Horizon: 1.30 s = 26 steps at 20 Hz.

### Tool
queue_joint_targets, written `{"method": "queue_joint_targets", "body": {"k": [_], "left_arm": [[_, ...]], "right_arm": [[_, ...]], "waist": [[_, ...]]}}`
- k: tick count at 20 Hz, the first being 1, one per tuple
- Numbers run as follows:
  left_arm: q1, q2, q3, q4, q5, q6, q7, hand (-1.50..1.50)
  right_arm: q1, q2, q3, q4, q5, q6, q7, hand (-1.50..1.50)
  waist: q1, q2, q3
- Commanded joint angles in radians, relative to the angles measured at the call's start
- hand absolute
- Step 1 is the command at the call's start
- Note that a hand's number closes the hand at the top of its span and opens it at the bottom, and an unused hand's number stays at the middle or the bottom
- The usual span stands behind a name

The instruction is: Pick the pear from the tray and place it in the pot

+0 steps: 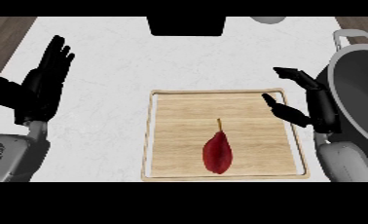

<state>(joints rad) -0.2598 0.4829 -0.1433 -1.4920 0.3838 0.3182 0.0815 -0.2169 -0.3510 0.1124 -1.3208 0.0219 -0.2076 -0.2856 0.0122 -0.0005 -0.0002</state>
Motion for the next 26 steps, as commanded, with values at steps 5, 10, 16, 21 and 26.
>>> {"method": "queue_joint_targets", "body": {"k": [5, 10, 16, 21, 26], "left_arm": [[0.102, -0.03, 0.006, -0.169, -0.056, 0.073, 0.074, 0.0], [0.025, -0.023, 0.034, -0.109, -0.055, 0.052, 0.103, 0.0], [0.035, -0.04, 0.032, -0.071, -0.053, 0.027, 0.059, 0.0], [0.046, -0.054, 0.022, -0.094, -0.067, 0.03, 0.065, 0.0], [0.034, -0.017, 0.091, -0.087, -0.027, -0.039, 0.089, 0.0]], "right_arm": [[0.132, -0.055, -0.021, -0.204, -0.003, 0.081, -0.152, -1.5], [0.074, -0.133, 0.086, -0.335, 0.074, 0.178, 0.158, -1.5], [0.028, -0.266, 0.246, -0.494, 0.136, 0.381, 0.49, -1.5], [-0.117, -0.216, 0.364, -0.52, 0.169, 0.494, 0.775, -1.5], [-0.22, -0.1, 0.414, -0.49, 0.148, 0.581, 0.953, -1.5]], "waist": [[-0.015, -0.004, 0.0], [-0.014, -0.002, -0.001], [-0.015, -0.002, -0.004], [0.002, -0.001, -0.003], [0.001, 0.002, -0.001]]}}
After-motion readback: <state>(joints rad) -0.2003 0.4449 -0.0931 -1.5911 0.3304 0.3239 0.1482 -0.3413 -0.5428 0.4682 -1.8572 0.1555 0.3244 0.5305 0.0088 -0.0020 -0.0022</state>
